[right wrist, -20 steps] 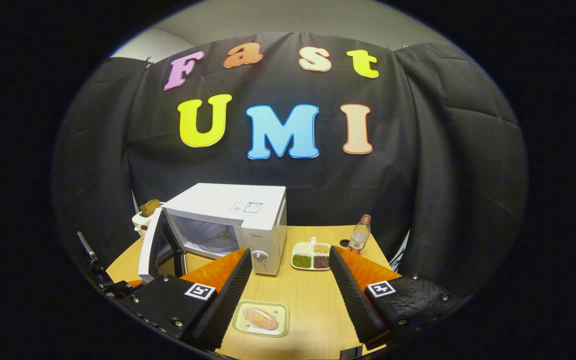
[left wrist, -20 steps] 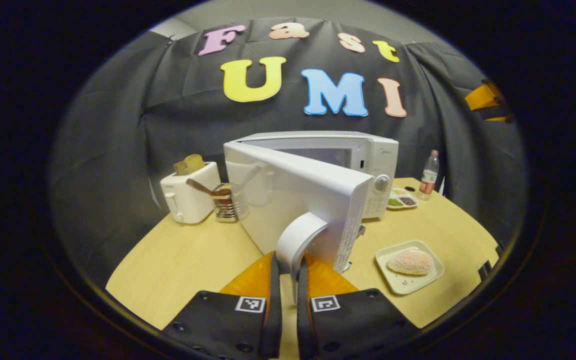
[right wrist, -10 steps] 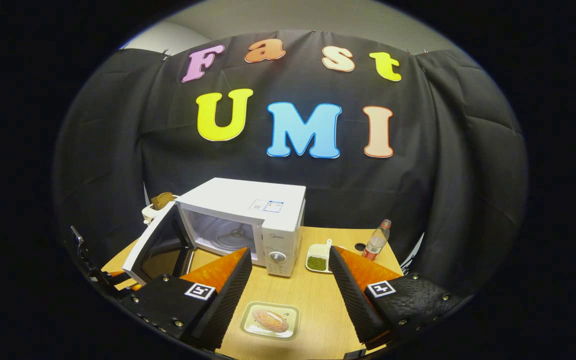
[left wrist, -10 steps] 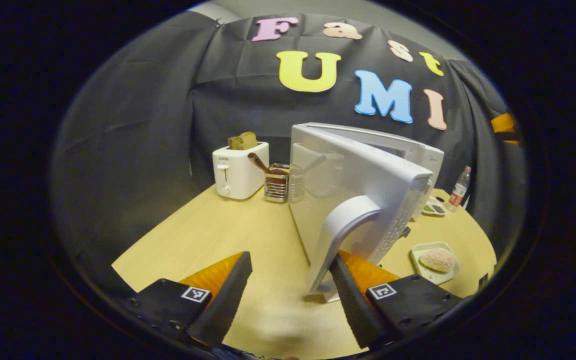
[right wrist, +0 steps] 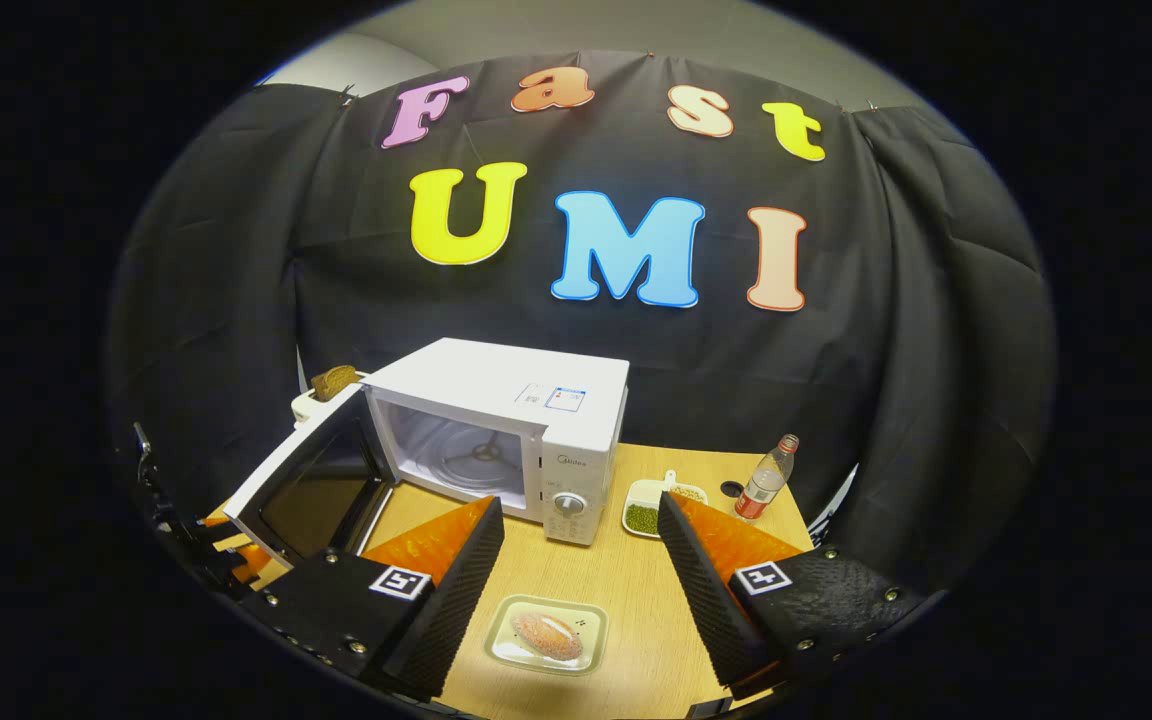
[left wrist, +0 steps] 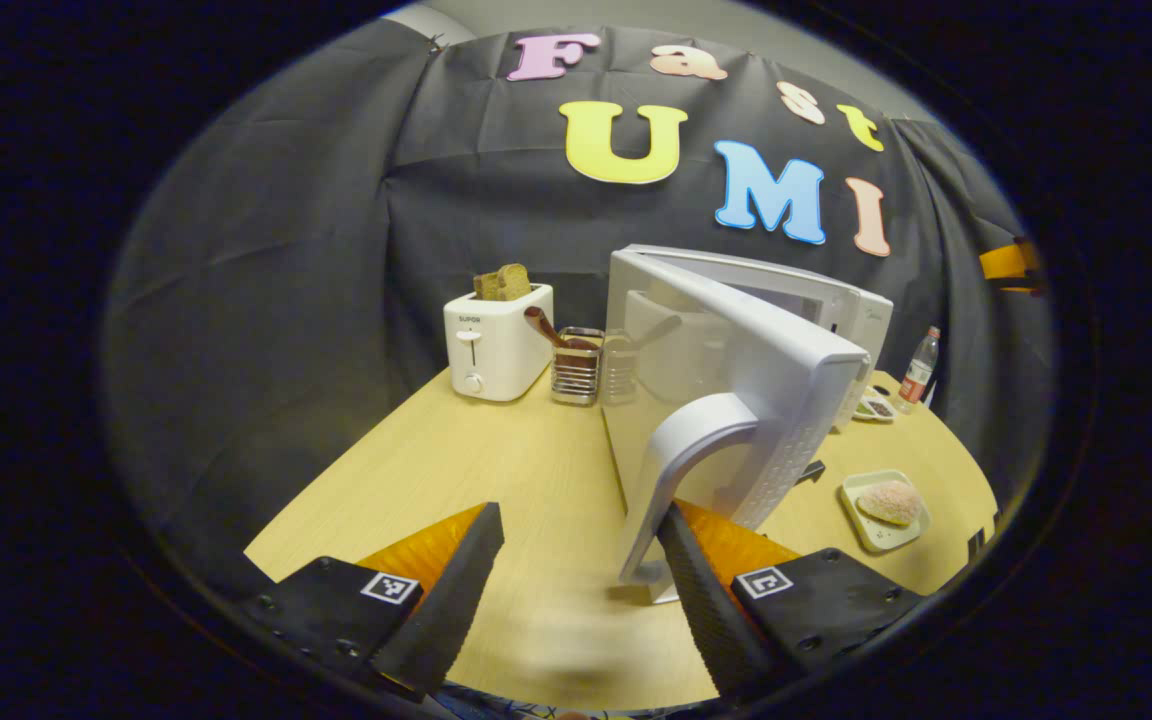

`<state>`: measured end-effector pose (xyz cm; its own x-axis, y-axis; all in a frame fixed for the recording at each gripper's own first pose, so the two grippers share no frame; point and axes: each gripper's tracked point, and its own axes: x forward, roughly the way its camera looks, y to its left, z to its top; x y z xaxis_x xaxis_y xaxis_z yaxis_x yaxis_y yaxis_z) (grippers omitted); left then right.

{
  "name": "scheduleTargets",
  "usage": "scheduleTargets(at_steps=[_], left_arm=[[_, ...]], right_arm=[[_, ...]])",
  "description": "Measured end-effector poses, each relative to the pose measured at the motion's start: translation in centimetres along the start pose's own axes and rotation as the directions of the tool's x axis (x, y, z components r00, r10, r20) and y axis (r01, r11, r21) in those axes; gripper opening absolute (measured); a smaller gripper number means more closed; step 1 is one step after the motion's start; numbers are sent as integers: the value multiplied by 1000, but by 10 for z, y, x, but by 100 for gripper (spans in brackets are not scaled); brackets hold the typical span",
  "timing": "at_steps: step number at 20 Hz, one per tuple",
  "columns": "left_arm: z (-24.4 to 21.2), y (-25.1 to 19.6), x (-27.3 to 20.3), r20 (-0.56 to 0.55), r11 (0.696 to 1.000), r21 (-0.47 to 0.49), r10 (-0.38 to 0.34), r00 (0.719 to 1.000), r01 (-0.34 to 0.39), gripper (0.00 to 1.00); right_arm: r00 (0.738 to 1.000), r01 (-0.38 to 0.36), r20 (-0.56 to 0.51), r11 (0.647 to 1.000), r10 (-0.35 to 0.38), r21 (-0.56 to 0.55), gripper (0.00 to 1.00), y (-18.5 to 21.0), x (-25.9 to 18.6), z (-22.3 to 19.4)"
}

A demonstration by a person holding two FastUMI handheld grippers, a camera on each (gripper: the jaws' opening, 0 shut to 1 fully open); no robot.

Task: Open the microwave oven with the left hand, put the food in, and close the microwave oven.

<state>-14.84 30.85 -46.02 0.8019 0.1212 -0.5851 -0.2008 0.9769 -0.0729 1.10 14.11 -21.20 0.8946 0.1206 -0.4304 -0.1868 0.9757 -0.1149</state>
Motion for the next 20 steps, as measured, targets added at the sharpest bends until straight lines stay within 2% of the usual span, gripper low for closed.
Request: scheduleTargets(at_steps=[8, 13, 15, 18, 20], left_arm=[[9, 6, -9, 25, 999, 21, -50, 998, 49, 99], [50, 13, -49, 107, 1000, -7, -2, 994, 3, 99], [82, 8, -66, 166, 1000, -10, 31, 986, -29, 96], [127, -20, -87, 238, 999, -15, 52, 970, -50, 94], [162, -47, -102, 290, 999, -28, 49, 956, -42, 94]], right_arm=[[998, -56, -31, 998, 55, -28, 95, 20, 10, -30], [985, -110, -130, 994, 111, 12, 95, 14, 36, -72], [972, -149, -185, 989, 148, 8, 95, 10, 51, -96], [923, -248, -300, 968, 243, 19, 95, 10, 72, -139], [891, -289, -365, 957, 269, 1, 95, 5, 84, -169]])
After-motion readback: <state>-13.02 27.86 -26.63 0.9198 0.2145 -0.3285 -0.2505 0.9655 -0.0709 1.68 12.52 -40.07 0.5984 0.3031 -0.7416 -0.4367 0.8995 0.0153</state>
